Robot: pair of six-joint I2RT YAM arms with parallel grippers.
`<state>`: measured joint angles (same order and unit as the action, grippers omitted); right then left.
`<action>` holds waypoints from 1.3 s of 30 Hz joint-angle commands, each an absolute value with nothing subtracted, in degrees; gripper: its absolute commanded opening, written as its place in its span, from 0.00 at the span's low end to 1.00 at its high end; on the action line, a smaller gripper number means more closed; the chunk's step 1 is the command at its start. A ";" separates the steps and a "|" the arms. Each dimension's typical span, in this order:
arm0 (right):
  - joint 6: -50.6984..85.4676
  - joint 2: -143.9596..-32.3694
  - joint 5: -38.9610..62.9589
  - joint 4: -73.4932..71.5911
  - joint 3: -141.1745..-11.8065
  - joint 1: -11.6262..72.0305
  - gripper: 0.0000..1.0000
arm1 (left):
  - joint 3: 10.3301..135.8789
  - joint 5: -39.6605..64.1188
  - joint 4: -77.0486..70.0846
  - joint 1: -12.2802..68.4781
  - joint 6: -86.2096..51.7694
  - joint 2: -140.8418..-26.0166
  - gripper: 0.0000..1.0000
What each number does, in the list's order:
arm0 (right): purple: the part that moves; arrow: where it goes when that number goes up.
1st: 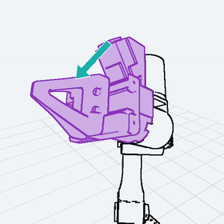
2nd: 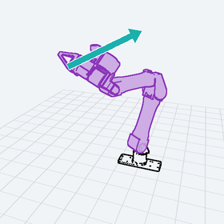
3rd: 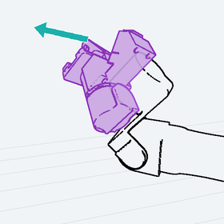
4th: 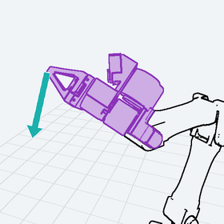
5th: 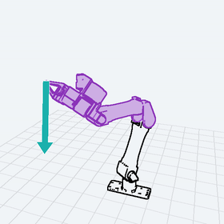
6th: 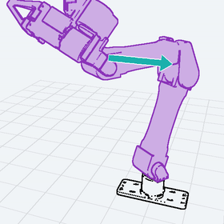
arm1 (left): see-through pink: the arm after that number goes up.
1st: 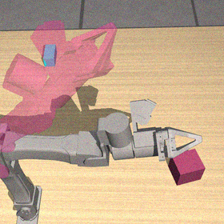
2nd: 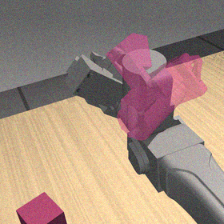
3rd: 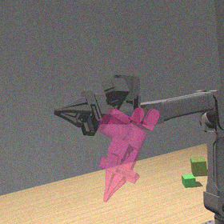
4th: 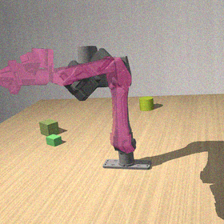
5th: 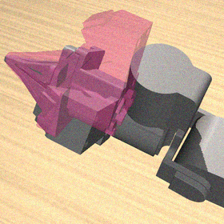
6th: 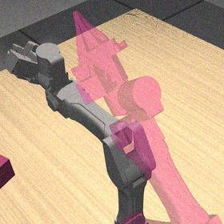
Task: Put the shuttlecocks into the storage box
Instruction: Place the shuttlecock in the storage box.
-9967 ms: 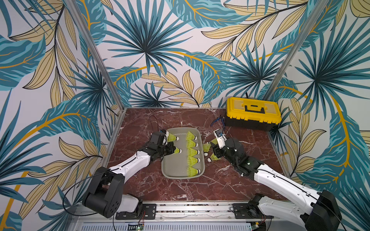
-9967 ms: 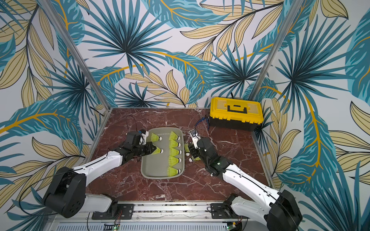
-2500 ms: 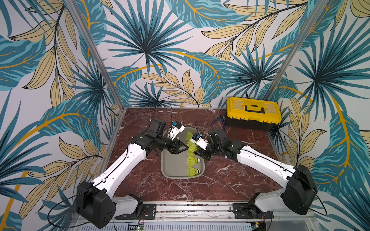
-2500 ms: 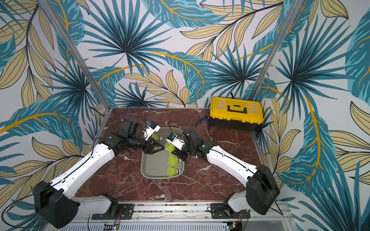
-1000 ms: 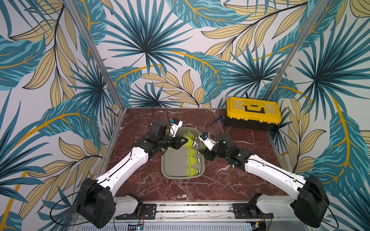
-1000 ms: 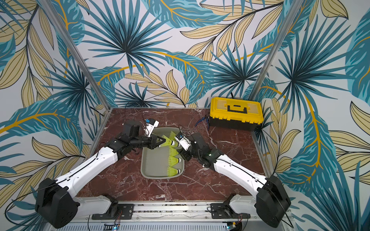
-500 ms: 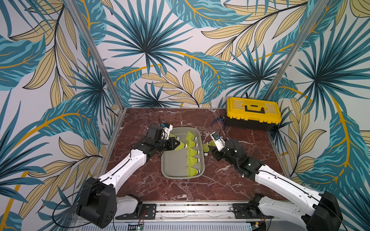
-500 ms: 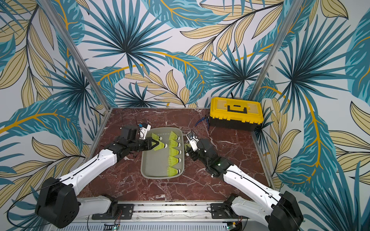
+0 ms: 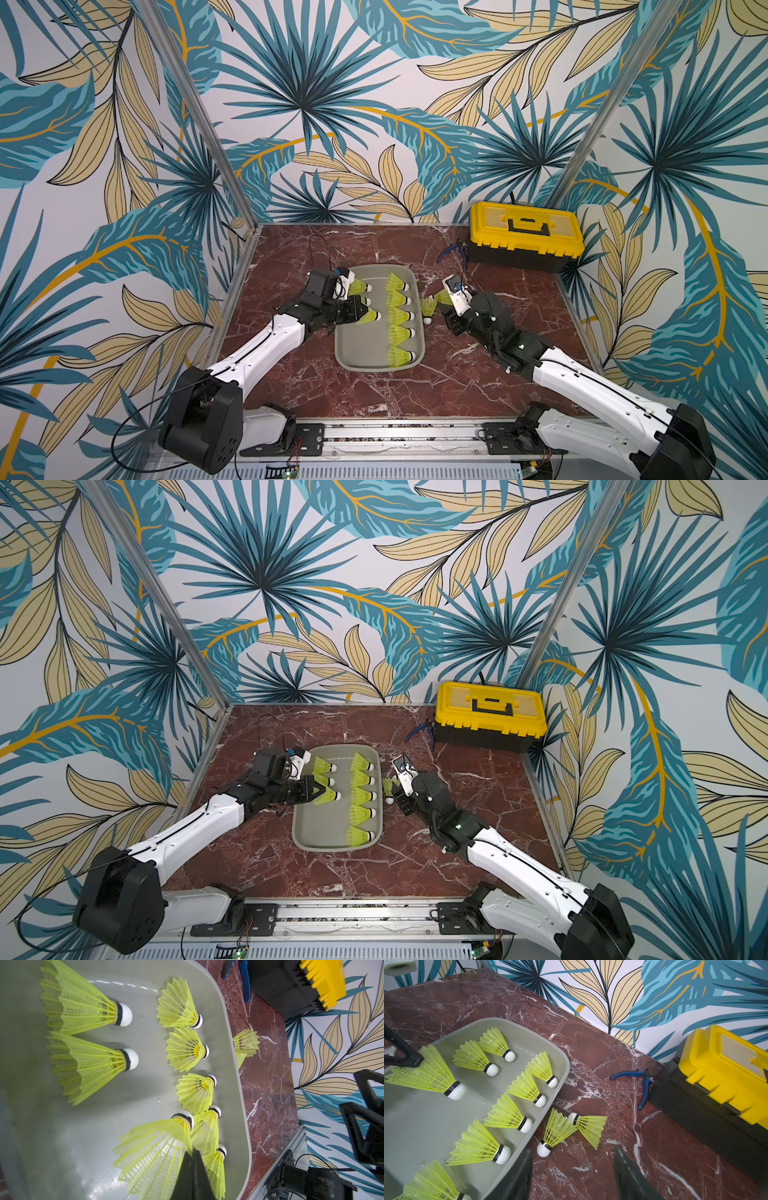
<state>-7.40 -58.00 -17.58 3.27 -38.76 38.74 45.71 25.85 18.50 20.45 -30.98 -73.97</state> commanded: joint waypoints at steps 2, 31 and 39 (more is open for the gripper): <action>-6.33 -56.73 -17.78 2.23 -37.10 39.04 0.62 | 43.86 24.76 18.92 19.73 -29.03 -75.20 0.00; -6.11 -56.59 -17.39 1.52 -36.12 38.98 0.62 | 45.82 20.76 18.98 17.97 -26.31 -82.27 0.00; -6.10 -56.73 -17.49 1.68 -36.02 39.00 0.62 | 47.17 17.55 20.42 17.75 -25.01 -83.11 0.00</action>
